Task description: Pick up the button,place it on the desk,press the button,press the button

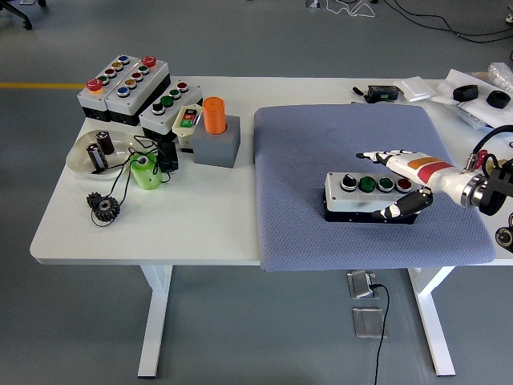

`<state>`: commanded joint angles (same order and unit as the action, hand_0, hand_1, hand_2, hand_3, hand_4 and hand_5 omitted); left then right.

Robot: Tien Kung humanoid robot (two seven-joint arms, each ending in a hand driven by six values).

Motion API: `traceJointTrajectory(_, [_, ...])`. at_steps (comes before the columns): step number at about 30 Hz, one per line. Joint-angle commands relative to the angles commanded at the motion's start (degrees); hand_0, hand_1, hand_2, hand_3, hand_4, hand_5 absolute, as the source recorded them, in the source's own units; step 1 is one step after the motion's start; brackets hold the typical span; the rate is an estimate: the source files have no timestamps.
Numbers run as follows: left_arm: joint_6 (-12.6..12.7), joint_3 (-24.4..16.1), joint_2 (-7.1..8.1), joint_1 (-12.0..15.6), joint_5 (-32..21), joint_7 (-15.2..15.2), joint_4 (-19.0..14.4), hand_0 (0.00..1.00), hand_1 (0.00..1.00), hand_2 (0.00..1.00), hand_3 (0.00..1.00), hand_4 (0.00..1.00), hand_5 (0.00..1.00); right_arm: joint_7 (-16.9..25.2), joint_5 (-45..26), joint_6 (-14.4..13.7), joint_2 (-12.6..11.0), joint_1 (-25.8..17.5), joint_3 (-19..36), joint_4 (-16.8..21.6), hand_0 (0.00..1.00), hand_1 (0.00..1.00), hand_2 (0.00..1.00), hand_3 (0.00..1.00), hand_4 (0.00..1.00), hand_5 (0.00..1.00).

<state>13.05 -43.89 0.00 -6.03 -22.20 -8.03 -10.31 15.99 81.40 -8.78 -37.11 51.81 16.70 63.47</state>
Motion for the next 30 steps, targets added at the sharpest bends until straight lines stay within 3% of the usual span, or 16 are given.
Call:
traceJointTrajectory(2, [0.0,0.0,0.0,0.0,0.0,0.0,0.0,0.684,0.76,0.789,0.608,0.404,0.939,1.1,-2.3,-3.5,-1.5,-1.2,2.7,2.1,0.998,0.916,0.998,0.998,0.921,0.225])
traceJointTrajectory(3, [0.0,0.0,0.0,0.0,0.0,0.0,0.0,0.684,0.76,0.788,0.608,0.404,0.94,1.3,-2.9,-4.8,-1.9,-1.5,3.5,2.6,0.684,0.488,0.592,0.943,0.782,0.356])
traceJointTrajectory(6, [0.0,0.0,0.0,-0.1,0.1,-0.1,0.0,0.684,0.76,0.788,0.608,0.404,0.94,1.8,-6.9,-8.9,-3.6,-2.6,5.3,3.8,0.684,0.488,0.592,0.943,0.782,0.356])
traceJointTrajectory(8, [0.0,0.1,0.0,-0.1,0.0,-0.1,0.0,0.684,0.76,0.788,0.608,0.404,0.94,1.4,-9.8,-8.8,-4.4,-3.0,5.5,4.2,0.684,0.488,0.592,0.943,0.782,0.356])
traceJointTrajectory(9, [0.0,0.0,0.0,-0.1,0.1,-0.1,0.0,0.684,0.759,0.786,0.606,0.403,0.94,0.6,-11.5,-7.9,-5.0,-3.2,5.4,4.5,0.248,0.002,0.189,0.719,0.693,0.397])
traceJointTrajectory(14, [0.0,-0.1,0.0,-0.1,0.1,-0.2,0.0,0.684,0.759,0.786,0.606,0.403,0.94,-2.9,-14.6,-2.6,-6.7,-4.2,4.9,5.5,0.248,0.002,0.189,0.719,0.693,0.397])
traceJointTrajectory(15, [0.0,-0.1,0.0,-0.1,0.2,-0.2,0.0,0.683,0.759,0.788,0.606,0.402,0.938,-3.3,-14.6,-2.0,-6.8,-4.3,4.9,5.5,0.157,0.002,0.103,0.657,0.643,0.4])
traceJointTrajectory(19, [0.1,-0.3,0.0,-0.1,0.4,-0.1,0.0,0.683,0.759,0.788,0.606,0.402,0.938,-5.1,-14.4,0.7,-7.0,-4.8,4.5,5.9,0.157,0.002,0.103,0.657,0.643,0.4])
traceJointTrajectory(30, [0.0,0.0,0.0,-0.1,0.3,-0.1,0.0,0.683,0.758,0.784,0.605,0.399,0.937,-6.6,-12.9,2.0,-7.1,-5.5,4.3,5.7,0.145,0.002,0.1,0.645,0.642,0.42])
